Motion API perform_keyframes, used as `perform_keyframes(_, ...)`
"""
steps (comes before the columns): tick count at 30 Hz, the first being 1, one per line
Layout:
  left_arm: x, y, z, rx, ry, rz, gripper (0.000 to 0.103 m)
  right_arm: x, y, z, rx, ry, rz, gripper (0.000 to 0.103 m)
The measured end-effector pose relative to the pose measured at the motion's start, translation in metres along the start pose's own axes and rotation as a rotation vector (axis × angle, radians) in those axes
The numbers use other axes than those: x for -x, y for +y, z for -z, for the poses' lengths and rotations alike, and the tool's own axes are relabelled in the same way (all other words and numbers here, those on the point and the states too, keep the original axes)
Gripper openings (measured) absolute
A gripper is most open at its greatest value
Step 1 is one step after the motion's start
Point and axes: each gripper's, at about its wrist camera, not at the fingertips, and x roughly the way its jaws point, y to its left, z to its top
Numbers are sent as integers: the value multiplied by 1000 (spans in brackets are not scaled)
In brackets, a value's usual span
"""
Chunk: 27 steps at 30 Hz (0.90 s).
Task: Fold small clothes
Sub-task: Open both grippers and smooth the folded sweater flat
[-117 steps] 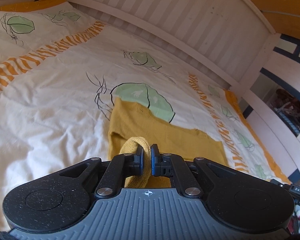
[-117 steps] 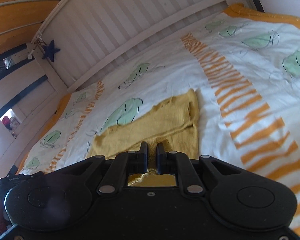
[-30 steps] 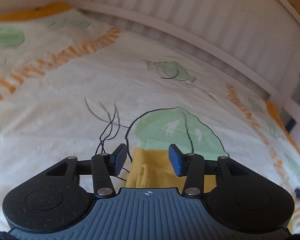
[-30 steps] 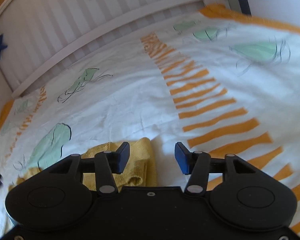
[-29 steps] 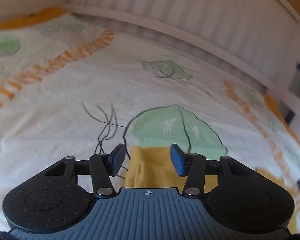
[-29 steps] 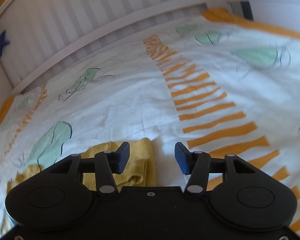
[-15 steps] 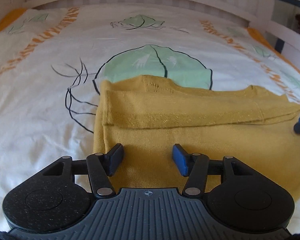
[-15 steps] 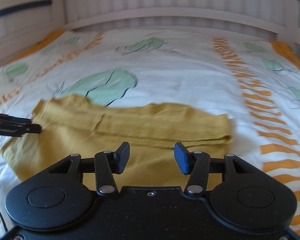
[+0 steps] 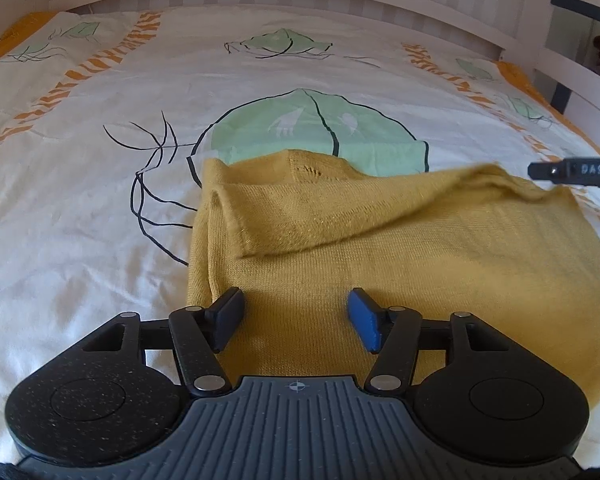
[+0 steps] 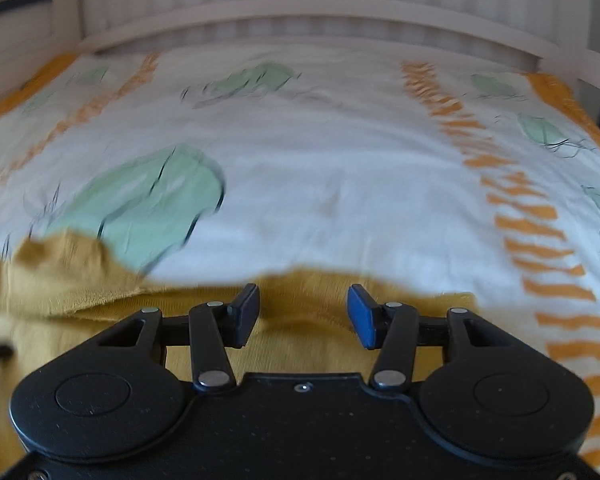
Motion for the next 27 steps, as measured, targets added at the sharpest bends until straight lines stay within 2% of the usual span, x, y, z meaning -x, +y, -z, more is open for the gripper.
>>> perform_keyframes(5, -3, 1, -16, -14, 20, -3, 57, 33, 0, 14, 32, -32, -59, 57)
perform_keyframes(10, -21, 3, -36, -21, 25, -31, 57, 41, 2, 35, 99, 14, -75, 57)
perform_keyframes(14, -39, 17, -53, 49, 24, -62, 57, 34, -8, 51, 95, 53, -34, 57)
perform_keyframes(18, -50, 36, -67, 134, 18, -119, 57, 31, -21, 57, 30, 41, -40, 58)
perform_keyframes(21, -41, 44, -69, 182, -7, -149, 57, 32, -19, 60, 31, 28, -36, 59)
perform_keyframes(23, -27, 43, -65, 186, -29, -133, 57, 33, -19, 62, 32, 21, -37, 59)
perform_keyframes(27, 0, 27, -52, 107, -48, -101, 58, 35, -19, 62, 20, 16, -36, 59)
